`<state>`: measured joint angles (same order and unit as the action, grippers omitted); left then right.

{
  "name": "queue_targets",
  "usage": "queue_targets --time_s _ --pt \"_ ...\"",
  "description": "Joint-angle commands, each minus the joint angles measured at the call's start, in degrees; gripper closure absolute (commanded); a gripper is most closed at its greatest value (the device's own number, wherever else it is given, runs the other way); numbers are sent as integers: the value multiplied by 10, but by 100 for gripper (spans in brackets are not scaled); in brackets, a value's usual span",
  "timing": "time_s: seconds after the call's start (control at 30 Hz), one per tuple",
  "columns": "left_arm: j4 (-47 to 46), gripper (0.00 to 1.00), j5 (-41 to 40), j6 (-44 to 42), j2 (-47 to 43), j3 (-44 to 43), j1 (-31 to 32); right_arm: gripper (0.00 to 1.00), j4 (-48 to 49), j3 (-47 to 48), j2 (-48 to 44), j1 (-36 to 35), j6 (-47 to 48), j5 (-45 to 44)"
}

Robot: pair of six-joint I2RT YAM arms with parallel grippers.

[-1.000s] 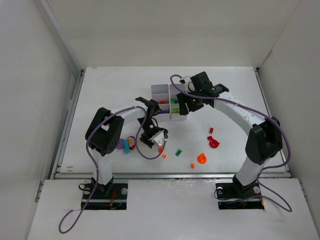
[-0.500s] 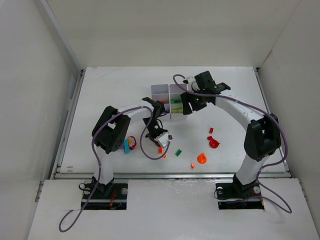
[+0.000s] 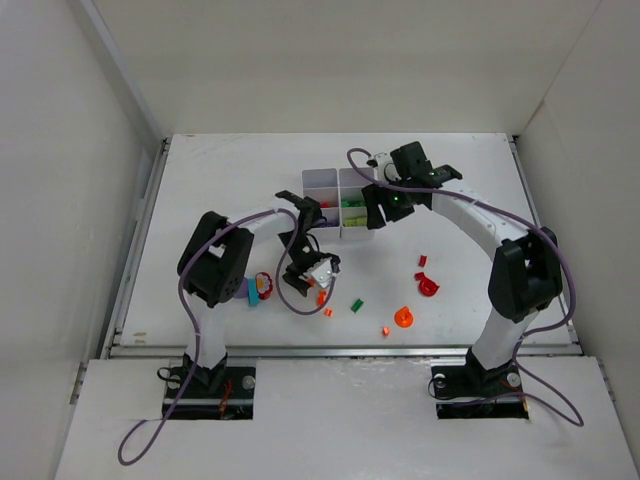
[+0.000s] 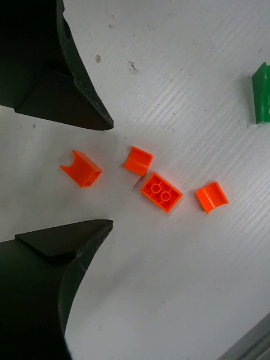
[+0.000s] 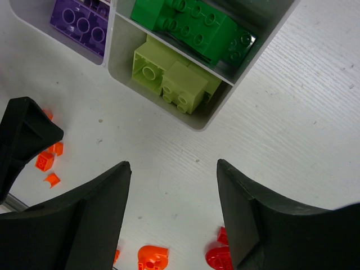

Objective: Sort the legos into containers by color

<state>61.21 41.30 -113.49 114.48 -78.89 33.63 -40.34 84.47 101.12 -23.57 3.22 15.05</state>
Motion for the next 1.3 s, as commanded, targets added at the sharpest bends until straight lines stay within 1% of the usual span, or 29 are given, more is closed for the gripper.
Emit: queue_targets --time_s 0.0,0.1,0.17,0.2,0.23,0.27,0.33,0.47,0.6,0.67,0.73,0.8,1.0,1.03,1.07,1.1,1.13,1.17,1.2,1.27 --pt "37 38 -9 -76 -43 -7 -5 32 4 10 -21 5 6 3" --pt "25 38 -15 -69 -48 -2 -5 32 4 4 -21 5 6 3" --pt "4 41 -9 -25 -48 -2 -5 32 10 4 -26 5 6 3" --pt "-11 46 -9 -3 -48 -2 -5 32 10 4 -26 5 0 3" --pt "-51 48 -23 25 -48 3 0 32 10 4 -26 5 0 3" --pt "-69 50 -35 67 -48 3 0 32 10 4 -26 5 0 3" --pt "-86 52 -69 58 -48 23 7 32 10 4 -26 5 0 3" --pt "-86 52 -75 48 -48 30 7 32 15 4 -26 5 0 3" --pt "-92 52 -81 48 -48 30 23 32 15 4 -21 5 0 3" --pt "-108 52 -81 67 -48 30 23 32 15 10 -21 5 0 3" --pt "-124 57 -81 92 -48 30 28 32 10 16 -21 5 6 3" --pt "-124 64 -81 106 -48 30 28 32 10 16 -21 5 12 3" --pt "-119 80 -108 107 -48 46 34 32 10 16 -21 10 17 9" --pt "-114 86 -108 107 -48 46 34 32 10 16 -21 10 17 9" --pt "-114 89 -108 107 -48 46 34 32 10 16 -21 10 17 9" --pt "-114 92 -108 107 -48 46 34 32 10 16 -15 10 17 9" --pt "-114 92 -108 107 -48 46 34 32 10 16 -15 10 17 9" --pt "-114 97 -108 107 -48 46 34 32 10 16 -15 10 17 9" --pt "-114 99 -103 107 -48 46 34 32 10 16 -15 10 17 9" --pt "-102 100 -103 107 -48 39 34 32 10 16 -15 15 17 9"
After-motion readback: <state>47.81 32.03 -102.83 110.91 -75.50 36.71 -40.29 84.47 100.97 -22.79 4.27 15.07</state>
